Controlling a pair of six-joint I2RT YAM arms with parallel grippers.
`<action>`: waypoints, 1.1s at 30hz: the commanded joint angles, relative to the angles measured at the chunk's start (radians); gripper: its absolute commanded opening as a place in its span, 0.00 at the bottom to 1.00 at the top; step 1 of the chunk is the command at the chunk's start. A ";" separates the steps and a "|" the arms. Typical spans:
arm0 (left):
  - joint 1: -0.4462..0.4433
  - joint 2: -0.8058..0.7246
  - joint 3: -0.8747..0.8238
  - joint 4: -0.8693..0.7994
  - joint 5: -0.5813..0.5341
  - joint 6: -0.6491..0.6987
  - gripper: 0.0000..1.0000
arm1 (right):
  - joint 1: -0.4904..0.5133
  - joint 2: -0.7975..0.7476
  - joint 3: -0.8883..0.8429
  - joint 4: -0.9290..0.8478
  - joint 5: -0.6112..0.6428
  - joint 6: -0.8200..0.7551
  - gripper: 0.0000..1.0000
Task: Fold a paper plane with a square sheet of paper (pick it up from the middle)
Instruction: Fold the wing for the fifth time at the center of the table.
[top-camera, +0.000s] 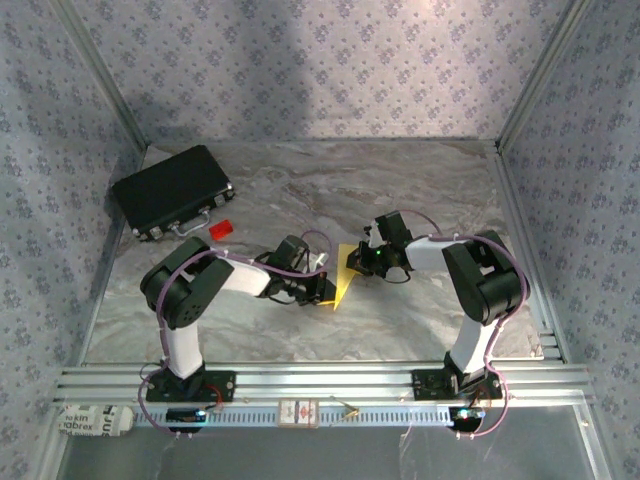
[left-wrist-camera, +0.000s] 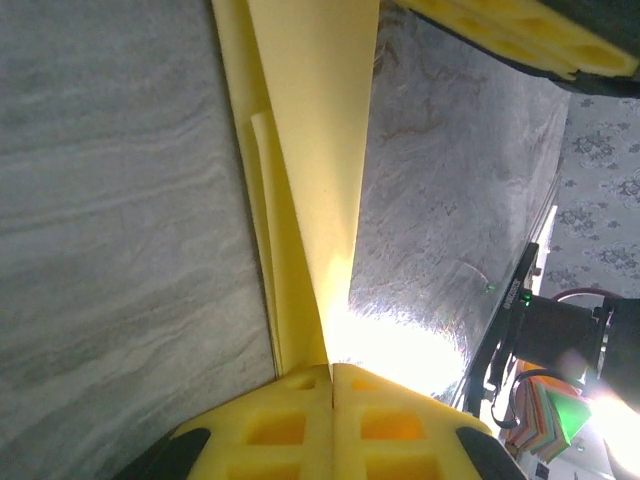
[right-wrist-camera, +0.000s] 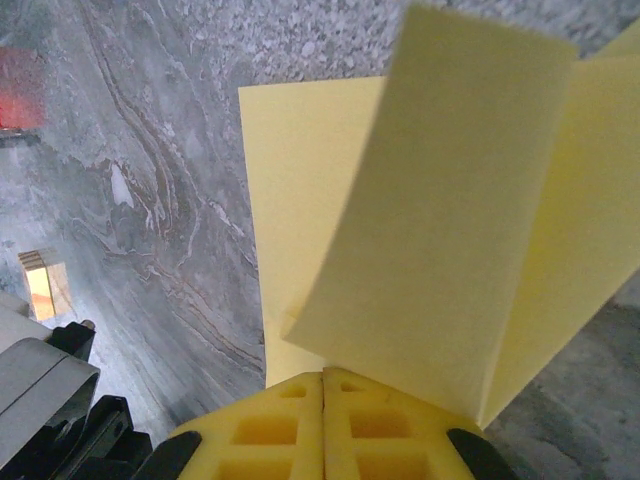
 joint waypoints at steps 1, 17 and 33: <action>-0.033 -0.021 -0.040 -0.150 0.057 0.040 0.07 | -0.006 0.040 -0.027 -0.132 0.150 -0.024 0.07; -0.050 -0.055 -0.060 -0.230 0.045 0.090 0.00 | -0.006 0.040 -0.020 -0.144 0.162 -0.025 0.07; -0.027 -0.267 -0.065 -0.255 -0.064 0.053 0.12 | -0.006 0.032 -0.027 -0.138 0.152 -0.031 0.07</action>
